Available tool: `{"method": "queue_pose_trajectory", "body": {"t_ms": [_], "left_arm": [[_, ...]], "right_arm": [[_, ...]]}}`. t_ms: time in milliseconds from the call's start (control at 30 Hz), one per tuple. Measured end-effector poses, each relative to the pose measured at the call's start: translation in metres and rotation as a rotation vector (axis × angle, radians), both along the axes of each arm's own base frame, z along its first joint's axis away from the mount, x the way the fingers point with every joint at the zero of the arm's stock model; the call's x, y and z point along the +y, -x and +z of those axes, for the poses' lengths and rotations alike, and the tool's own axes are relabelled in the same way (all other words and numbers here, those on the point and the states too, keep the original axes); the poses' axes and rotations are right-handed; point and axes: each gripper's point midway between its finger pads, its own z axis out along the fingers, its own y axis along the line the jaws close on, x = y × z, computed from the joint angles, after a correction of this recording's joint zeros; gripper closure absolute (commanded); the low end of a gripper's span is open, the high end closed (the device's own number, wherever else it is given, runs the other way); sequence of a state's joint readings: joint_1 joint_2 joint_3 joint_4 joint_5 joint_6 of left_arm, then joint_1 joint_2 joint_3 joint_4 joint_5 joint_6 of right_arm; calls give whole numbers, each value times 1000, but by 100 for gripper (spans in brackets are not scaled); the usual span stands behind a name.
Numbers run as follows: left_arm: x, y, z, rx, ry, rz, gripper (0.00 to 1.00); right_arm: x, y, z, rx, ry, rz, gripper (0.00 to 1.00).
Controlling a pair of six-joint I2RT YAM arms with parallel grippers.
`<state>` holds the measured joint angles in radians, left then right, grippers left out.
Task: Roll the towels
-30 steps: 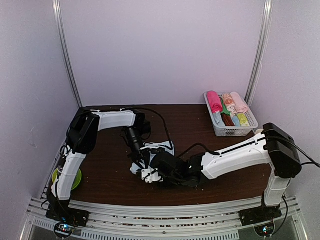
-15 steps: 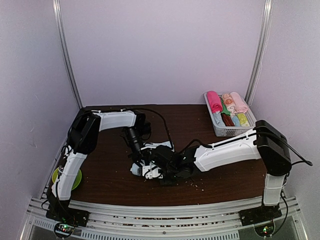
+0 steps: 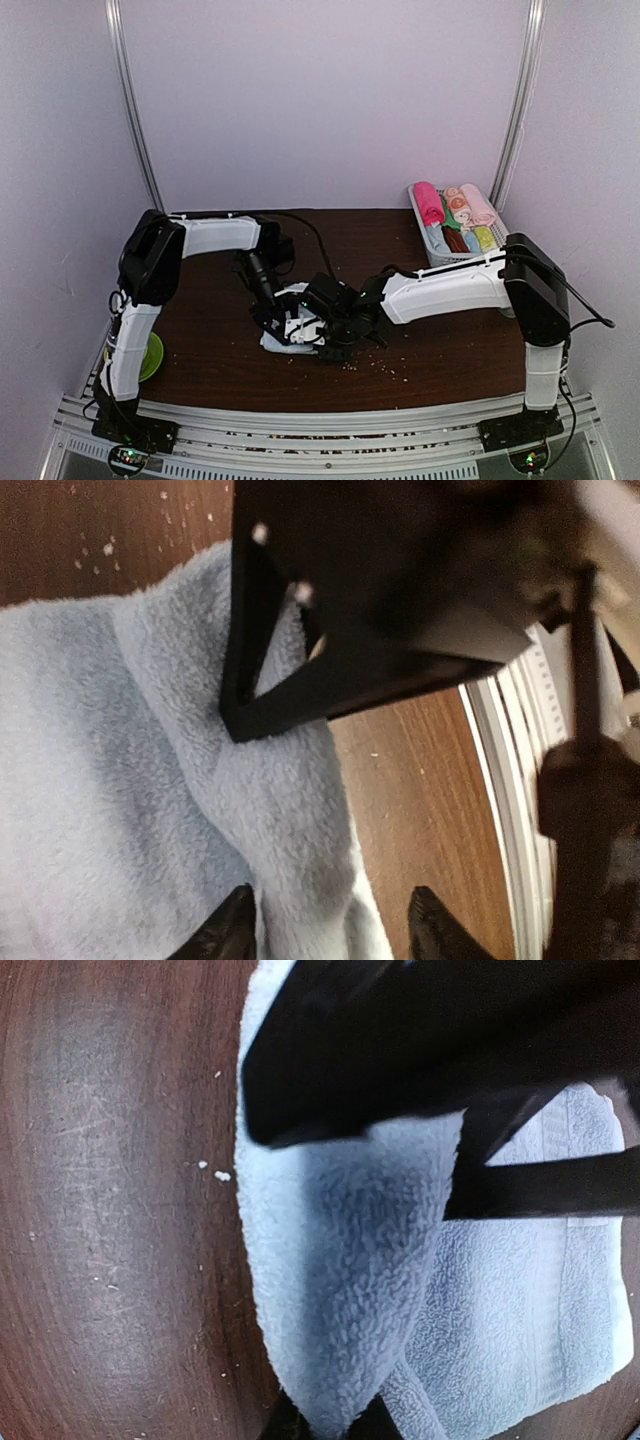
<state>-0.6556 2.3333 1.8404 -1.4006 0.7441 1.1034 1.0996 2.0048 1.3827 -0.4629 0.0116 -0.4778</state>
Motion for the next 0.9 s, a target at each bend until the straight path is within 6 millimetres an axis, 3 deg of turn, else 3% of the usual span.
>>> {"method": "queue_pose_trajectory", "body": {"t_ms": [167,333,467,633,767,900], "left_arm": [[11,-19,42,-152,68,53,31],[28,-29,73,-305,127,112,30],[47,-27,70,-408,140,155,30],[68,-20,48,-557,149,184,31],[73,-22,40,-686,197,197,31],[71,-28,46,-805,265,198,31]], "right_arm": [[0,0,0,75,-13,-8,96],[0,-1,0,164,-32,-23,96],[-1,-4,1,243,-45,-34,94],[0,-8,2,359,-55,-57,92],[-1,-11,4,449,-68,-78,91],[-1,-14,4,527,-79,-100,91]]}}
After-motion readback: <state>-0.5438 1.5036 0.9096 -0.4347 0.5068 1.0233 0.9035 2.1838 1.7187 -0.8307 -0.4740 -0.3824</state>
